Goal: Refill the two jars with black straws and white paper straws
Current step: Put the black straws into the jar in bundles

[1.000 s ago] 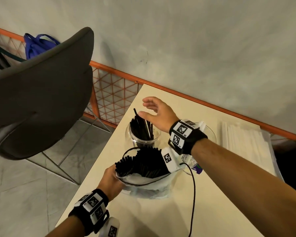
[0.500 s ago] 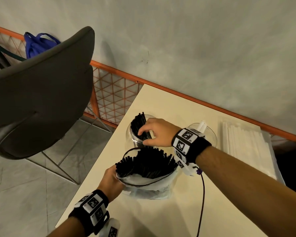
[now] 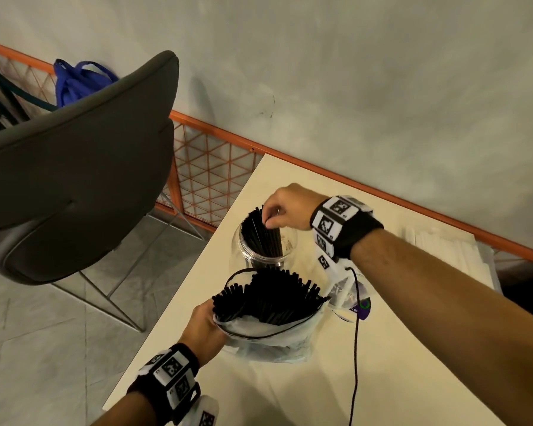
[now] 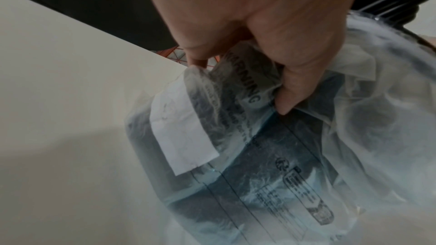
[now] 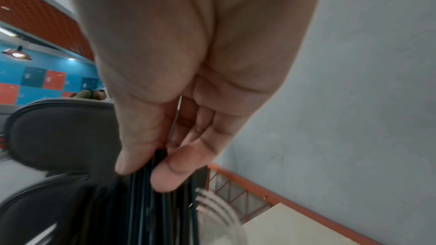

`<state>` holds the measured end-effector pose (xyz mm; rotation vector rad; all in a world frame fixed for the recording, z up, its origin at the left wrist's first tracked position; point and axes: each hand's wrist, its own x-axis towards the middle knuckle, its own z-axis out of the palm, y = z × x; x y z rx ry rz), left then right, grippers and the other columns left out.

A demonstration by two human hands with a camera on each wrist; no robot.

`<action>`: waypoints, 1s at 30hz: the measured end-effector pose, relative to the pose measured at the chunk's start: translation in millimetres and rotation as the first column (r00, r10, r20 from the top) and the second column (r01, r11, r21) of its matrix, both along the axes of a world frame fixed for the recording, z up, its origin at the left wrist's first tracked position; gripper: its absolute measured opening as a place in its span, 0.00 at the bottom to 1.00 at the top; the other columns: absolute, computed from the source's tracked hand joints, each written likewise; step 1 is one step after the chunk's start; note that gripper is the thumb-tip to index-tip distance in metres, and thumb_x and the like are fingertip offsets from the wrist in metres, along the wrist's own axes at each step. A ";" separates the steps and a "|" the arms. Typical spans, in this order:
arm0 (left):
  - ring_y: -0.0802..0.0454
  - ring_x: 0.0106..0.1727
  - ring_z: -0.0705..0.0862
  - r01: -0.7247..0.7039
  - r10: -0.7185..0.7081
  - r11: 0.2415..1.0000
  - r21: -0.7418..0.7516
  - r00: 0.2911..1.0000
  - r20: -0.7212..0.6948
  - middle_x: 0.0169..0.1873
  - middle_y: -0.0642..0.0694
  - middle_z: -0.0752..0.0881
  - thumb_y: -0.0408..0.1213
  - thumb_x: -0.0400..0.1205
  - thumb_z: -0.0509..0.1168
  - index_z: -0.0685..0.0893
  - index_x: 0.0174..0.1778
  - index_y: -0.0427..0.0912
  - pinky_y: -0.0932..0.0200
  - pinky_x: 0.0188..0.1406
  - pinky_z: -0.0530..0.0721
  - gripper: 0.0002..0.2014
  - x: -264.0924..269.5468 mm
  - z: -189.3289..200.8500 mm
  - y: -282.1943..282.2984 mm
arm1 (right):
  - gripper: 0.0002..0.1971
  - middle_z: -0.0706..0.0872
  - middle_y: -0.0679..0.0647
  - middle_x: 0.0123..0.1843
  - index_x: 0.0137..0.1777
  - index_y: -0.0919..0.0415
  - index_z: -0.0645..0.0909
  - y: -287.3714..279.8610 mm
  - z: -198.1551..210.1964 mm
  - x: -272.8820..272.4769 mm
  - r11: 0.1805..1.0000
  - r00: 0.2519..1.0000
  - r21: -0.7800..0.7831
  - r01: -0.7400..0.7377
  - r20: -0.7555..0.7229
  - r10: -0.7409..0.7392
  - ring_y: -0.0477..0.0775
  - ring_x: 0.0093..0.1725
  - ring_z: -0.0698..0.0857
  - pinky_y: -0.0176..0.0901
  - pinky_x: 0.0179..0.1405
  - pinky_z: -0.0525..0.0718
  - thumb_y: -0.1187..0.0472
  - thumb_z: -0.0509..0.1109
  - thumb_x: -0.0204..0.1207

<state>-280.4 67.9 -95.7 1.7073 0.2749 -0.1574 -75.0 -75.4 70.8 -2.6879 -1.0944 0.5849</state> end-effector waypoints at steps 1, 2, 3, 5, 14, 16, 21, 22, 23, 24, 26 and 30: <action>0.67 0.39 0.86 0.002 -0.002 1.000 0.023 1.000 0.010 0.33 0.54 0.90 0.19 0.75 0.66 0.86 0.40 0.48 0.69 0.41 0.83 0.17 -0.3 1.2 -0.4 | 0.12 0.89 0.50 0.56 0.60 0.57 0.87 -0.4 4.3 5.2 0.999 0.999 0.025 0.028 0.031 -0.029 0.46 0.47 0.85 0.37 0.52 0.82 0.59 0.75 0.78; 0.69 0.39 0.86 0.003 -0.004 0.999 0.037 1.000 0.018 0.33 0.53 0.90 0.19 0.75 0.66 0.86 0.39 0.49 0.72 0.40 0.83 0.17 -0.3 3.7 -0.7 | 0.15 0.87 0.50 0.59 0.64 0.57 0.85 -1.3 6.9 9.5 0.997 0.997 0.054 0.055 0.057 -0.058 0.47 0.47 0.85 0.37 0.52 0.80 0.58 0.75 0.78; 0.69 0.39 0.86 0.003 -0.004 0.999 0.046 1.000 0.026 0.33 0.53 0.90 0.19 0.75 0.66 0.86 0.39 0.49 0.73 0.40 0.83 0.17 0.0 4.3 -1.1 | 0.18 0.85 0.50 0.62 0.67 0.56 0.83 -3.0 8.4 12.4 0.993 0.993 0.086 0.080 0.075 -0.086 0.49 0.47 0.86 0.37 0.51 0.78 0.57 0.75 0.78; 0.68 0.39 0.86 -0.002 0.001 0.999 0.043 1.000 0.031 0.33 0.53 0.90 0.18 0.75 0.65 0.86 0.40 0.49 0.74 0.40 0.82 0.18 -0.3 3.9 -1.3 | 0.18 0.85 0.50 0.62 0.68 0.55 0.82 -8.8 11.7 12.4 0.974 0.985 0.183 0.130 0.092 -0.149 0.52 0.47 0.88 0.37 0.50 0.78 0.59 0.74 0.78; 0.75 0.41 0.83 0.016 -0.017 0.999 0.037 0.999 0.036 0.38 0.54 0.88 0.19 0.77 0.66 0.84 0.41 0.53 0.78 0.42 0.80 0.19 -1.1 4.3 -1.0 | 0.20 0.82 0.38 0.58 0.69 0.48 0.78 -100.1 -19.9 -92.5 0.894 0.945 0.316 0.318 -0.181 -0.273 0.37 0.56 0.82 0.30 0.57 0.81 0.63 0.73 0.78; 0.69 0.40 0.85 -0.007 0.007 0.999 -0.034 1.000 0.017 0.35 0.55 0.90 0.20 0.76 0.65 0.86 0.39 0.54 0.74 0.41 0.82 0.19 0.6 2.8 -1.1 | 0.28 0.79 0.34 0.63 0.74 0.45 0.74 -119.6 -42.3 -117.7 0.856 0.911 0.327 0.401 -0.240 -0.335 0.32 0.61 0.77 0.28 0.58 0.76 0.58 0.77 0.75; 0.60 0.38 0.86 0.034 -0.031 0.995 -0.095 0.999 0.026 0.34 0.51 0.88 0.13 0.77 0.60 0.83 0.46 0.34 0.71 0.40 0.84 0.14 -2.9 7.0 -4.7 | 0.33 0.79 0.33 0.67 0.72 0.35 0.72 -131.1 -88.0 -152.0 0.723 0.804 0.382 0.576 -0.424 -0.417 0.29 0.64 0.77 0.21 0.56 0.72 0.53 0.82 0.70; 0.61 0.39 0.85 0.000 0.002 0.995 -0.099 1.000 0.027 0.35 0.53 0.87 0.13 0.74 0.64 0.84 0.44 0.39 0.72 0.40 0.84 0.15 -2.3 7.7 -4.5 | 0.33 0.79 0.33 0.66 0.71 0.34 0.72 -128.4 -94.1 -153.6 0.709 0.796 0.389 0.588 -0.437 -0.420 0.29 0.63 0.77 0.20 0.56 0.72 0.51 0.82 0.69; 0.60 0.41 0.85 -0.014 0.015 0.994 -0.111 1.000 0.009 0.33 0.53 0.88 0.17 0.71 0.68 0.86 0.41 0.45 0.70 0.43 0.83 0.16 -2.6 6.0 -3.5 | 0.32 0.79 0.34 0.66 0.71 0.36 0.74 -125.4 -99.2 -154.5 0.691 0.788 0.407 0.598 -0.454 -0.415 0.29 0.64 0.77 0.19 0.56 0.71 0.51 0.82 0.69; 0.57 0.43 0.84 -0.011 0.013 0.992 -0.124 1.000 0.009 0.33 0.53 0.90 0.23 0.68 0.69 0.86 0.39 0.49 0.65 0.47 0.83 0.14 -2.9 6.6 -3.9 | 0.31 0.80 0.36 0.65 0.71 0.38 0.76 -122.7 -103.0 -155.1 0.666 0.783 0.435 0.606 -0.474 -0.403 0.31 0.64 0.78 0.19 0.58 0.71 0.52 0.83 0.69; 0.60 0.45 0.85 -0.021 0.021 0.996 -0.081 1.000 -0.003 0.37 0.62 0.91 0.30 0.67 0.69 0.85 0.42 0.52 0.63 0.50 0.81 0.12 -2.9 3.2 -3.5 | 0.30 0.82 0.42 0.62 0.69 0.42 0.79 -116.2 -110.0 -155.8 0.624 0.776 0.482 0.615 -0.511 -0.370 0.34 0.64 0.79 0.21 0.62 0.71 0.54 0.84 0.68; 0.66 0.42 0.84 0.012 -0.012 1.000 0.016 1.000 0.029 0.39 0.56 0.86 0.17 0.76 0.66 0.81 0.42 0.49 0.80 0.41 0.79 0.19 -1.9 1.8 -6.6 | 0.22 0.82 0.47 0.53 0.57 0.46 0.85 -104.0 -121.4 -157.5 0.563 0.730 0.483 0.671 -0.563 -0.387 0.39 0.55 0.83 0.24 0.55 0.75 0.57 0.86 0.63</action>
